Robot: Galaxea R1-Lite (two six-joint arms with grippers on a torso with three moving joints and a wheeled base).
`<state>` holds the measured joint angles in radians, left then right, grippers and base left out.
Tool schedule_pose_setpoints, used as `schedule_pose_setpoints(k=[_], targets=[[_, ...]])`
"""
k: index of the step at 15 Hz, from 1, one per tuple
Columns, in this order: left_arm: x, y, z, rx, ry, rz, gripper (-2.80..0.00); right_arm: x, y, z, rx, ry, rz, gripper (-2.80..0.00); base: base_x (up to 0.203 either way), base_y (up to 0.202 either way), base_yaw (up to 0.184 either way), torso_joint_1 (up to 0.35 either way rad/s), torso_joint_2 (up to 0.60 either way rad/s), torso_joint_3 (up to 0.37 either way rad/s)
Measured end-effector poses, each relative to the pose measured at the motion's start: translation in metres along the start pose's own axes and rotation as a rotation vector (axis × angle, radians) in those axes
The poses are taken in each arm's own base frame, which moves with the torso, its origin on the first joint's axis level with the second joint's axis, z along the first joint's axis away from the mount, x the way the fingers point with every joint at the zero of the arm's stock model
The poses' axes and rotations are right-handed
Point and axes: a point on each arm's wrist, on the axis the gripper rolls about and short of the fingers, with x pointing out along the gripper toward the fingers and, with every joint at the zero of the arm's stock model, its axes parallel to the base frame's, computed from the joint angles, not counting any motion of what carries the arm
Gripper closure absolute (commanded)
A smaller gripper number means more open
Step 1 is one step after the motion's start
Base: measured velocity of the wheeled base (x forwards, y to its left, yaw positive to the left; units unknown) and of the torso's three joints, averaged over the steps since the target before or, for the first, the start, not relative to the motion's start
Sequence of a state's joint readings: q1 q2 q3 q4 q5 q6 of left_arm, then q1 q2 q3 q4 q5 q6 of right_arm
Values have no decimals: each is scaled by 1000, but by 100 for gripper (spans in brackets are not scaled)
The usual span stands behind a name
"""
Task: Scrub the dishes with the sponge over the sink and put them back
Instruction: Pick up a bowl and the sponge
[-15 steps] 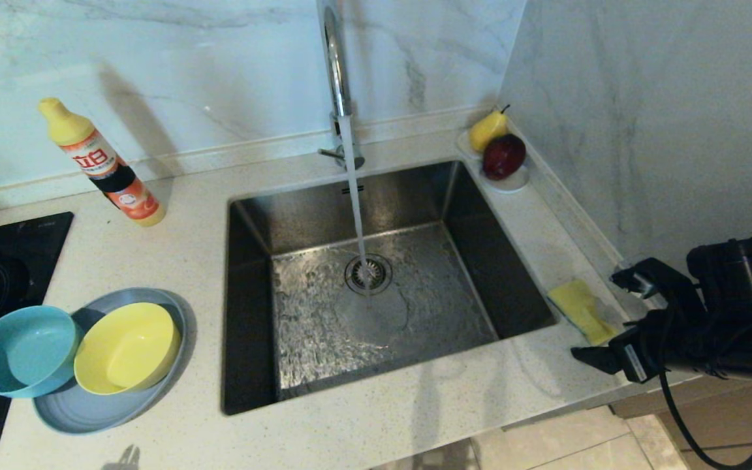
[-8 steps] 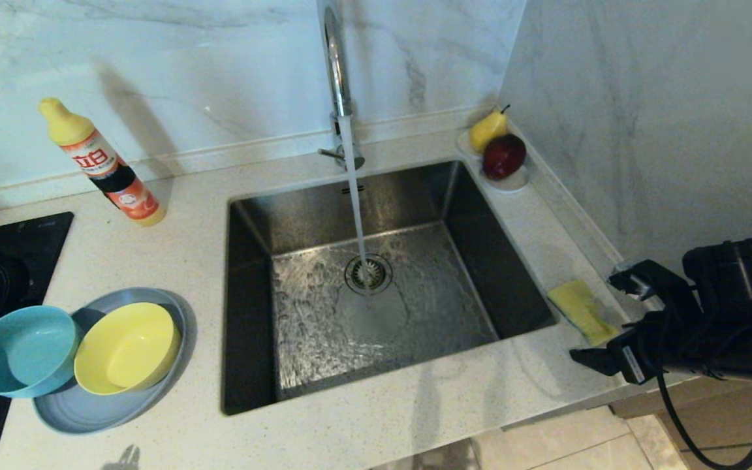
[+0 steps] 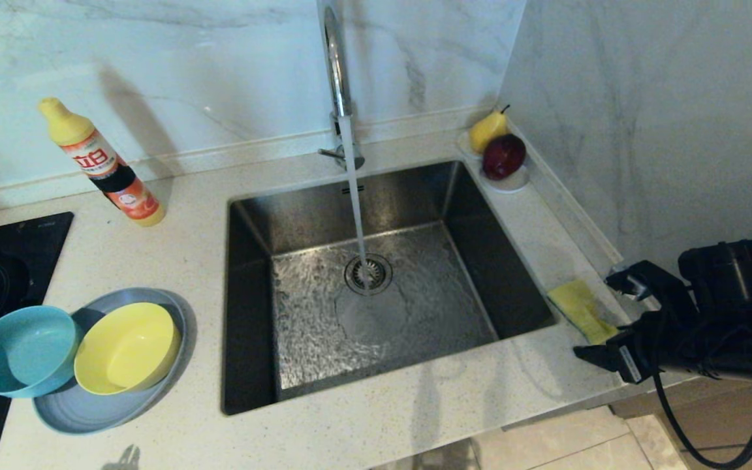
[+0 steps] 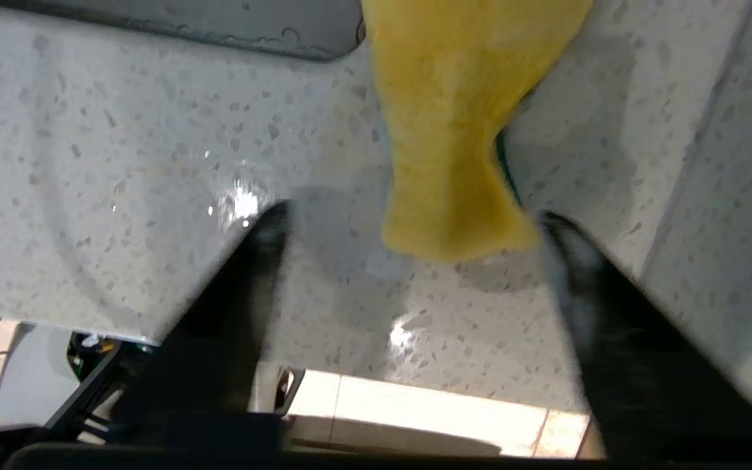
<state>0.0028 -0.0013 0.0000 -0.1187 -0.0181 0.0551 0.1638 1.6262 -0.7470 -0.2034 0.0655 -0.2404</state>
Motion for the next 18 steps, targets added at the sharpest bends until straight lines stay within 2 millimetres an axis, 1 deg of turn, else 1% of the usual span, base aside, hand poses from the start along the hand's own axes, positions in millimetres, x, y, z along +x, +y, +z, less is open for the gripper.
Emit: schedule_pose_setpoints(k=[5, 12, 14, 18], targets=[[0, 0, 0, 0, 0, 0, 0, 5, 0, 0, -3, -9, -3, 0, 0, 0, 0, 0, 0, 0], [0, 0, 0, 0, 0, 0, 0, 7, -1, 1, -4, -9, -2, 0, 0, 0, 0, 0, 0, 0], [0, 0, 0, 0, 0, 0, 0, 1, 0, 3, -7, -20, -3, 0, 0, 0, 0, 0, 0, 0], [0, 0, 0, 0, 0, 0, 0, -26, 14, 16, -43, -76, 33, 0, 0, 0, 0, 0, 0, 0]])
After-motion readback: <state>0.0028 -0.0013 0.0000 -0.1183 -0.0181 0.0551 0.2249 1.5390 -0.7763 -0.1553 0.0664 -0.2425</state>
